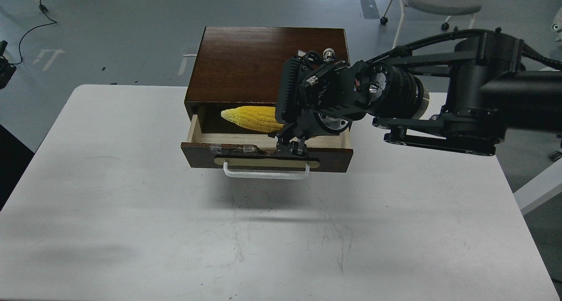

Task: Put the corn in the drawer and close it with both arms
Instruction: 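Lower the corn into the drawer and open the right gripper, then withdraw the right arm away from the box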

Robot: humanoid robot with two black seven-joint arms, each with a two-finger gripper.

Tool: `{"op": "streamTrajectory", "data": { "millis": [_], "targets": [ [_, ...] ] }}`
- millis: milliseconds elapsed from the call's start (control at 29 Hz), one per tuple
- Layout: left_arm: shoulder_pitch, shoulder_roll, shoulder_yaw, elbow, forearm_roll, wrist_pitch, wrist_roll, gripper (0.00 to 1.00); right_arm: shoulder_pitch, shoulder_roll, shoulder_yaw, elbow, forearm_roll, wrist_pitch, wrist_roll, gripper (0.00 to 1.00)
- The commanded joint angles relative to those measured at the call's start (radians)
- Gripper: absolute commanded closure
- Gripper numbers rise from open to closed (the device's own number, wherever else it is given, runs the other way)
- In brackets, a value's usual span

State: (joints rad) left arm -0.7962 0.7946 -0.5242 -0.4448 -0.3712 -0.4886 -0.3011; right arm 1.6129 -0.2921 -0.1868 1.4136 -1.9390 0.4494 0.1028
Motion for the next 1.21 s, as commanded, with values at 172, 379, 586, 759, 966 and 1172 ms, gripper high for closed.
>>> {"op": "streamTrajectory", "data": {
  "millis": [172, 379, 586, 759, 966, 1172],
  "targets": [
    [-0.001, 0.0, 0.001, 0.001, 0.0, 0.0, 0.007, 0.02, -0.001, 0.001, 0.01, -0.001, 0.005, 0.0, 0.001, 0.4],
    [-0.053, 0.009, 0.003, 0.001, 0.003, 0.0, 0.005, 0.06, 0.01, -0.018, 0.153, -0.03, 0.194, 0.002, 0.003, 0.25],
    [-0.1, 0.008, 0.001, -0.012, 0.176, 0.0, -0.001, 0.24, 0.004, -0.129, 0.292, -0.102, 0.382, 0.002, 0.002, 0.04],
    [-0.213, -0.005, 0.001, -0.023, 0.352, 0.0, -0.012, 0.54, -0.004, -0.277, 0.317, -0.131, 0.64, -0.001, 0.001, 0.03],
    [-0.268, 0.008, 0.003, -0.293, 0.635, 0.0, -0.018, 0.76, -0.05, -0.459, 0.32, -0.183, 1.199, -0.008, 0.003, 0.01],
    [-0.278, 0.055, 0.0, -0.615, 0.891, 0.0, -0.024, 1.0, -0.139, -0.536, 0.354, -0.344, 1.681, -0.009, 0.023, 0.0]
  ]
}}
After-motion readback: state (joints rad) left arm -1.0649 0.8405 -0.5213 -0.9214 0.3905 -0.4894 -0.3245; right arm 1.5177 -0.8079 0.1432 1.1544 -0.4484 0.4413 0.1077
